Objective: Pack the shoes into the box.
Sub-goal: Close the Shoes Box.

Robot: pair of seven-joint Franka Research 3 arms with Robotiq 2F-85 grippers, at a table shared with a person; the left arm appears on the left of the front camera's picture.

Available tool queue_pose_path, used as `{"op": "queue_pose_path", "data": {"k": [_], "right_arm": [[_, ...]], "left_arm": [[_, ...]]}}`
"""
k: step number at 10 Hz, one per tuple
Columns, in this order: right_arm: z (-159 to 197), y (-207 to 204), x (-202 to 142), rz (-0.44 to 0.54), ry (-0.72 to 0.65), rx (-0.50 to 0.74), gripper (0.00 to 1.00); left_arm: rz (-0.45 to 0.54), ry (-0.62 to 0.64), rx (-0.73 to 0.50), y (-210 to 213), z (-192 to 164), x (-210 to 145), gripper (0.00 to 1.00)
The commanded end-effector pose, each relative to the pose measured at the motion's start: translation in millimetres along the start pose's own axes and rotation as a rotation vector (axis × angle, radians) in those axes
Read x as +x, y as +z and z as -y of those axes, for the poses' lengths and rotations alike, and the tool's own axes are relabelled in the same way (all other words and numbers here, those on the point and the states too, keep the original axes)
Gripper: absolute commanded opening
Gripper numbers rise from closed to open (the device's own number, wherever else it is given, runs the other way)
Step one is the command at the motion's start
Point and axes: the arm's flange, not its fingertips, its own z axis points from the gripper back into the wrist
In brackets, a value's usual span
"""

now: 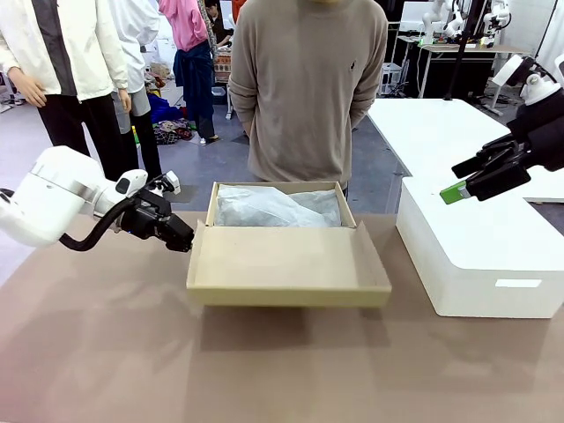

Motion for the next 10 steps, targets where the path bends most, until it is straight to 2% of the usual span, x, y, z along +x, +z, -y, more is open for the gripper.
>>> {"op": "queue_pose_path", "data": {"k": [1,5,8,10], "right_arm": [[1.4,-1.2,1.0,0.018,0.006,0.014,1.00],[1.4,-1.2,1.0,0.018,0.006,0.014,1.00],[1.4,-1.2,1.0,0.018,0.006,0.014,1.00],[1.4,-1.2,1.0,0.018,0.006,0.014,1.00]], "left_arm": [[0.056,-0.024,-0.041,7.7,3.7,0.9,0.00],[0.132,-0.039,0.023,18.2,30.4,9.1,0.00],[0.199,-0.056,-0.037,21.2,43.8,17.5,0.00],[0.236,-0.063,0.016,22.2,52.9,17.9,0.00]]}}
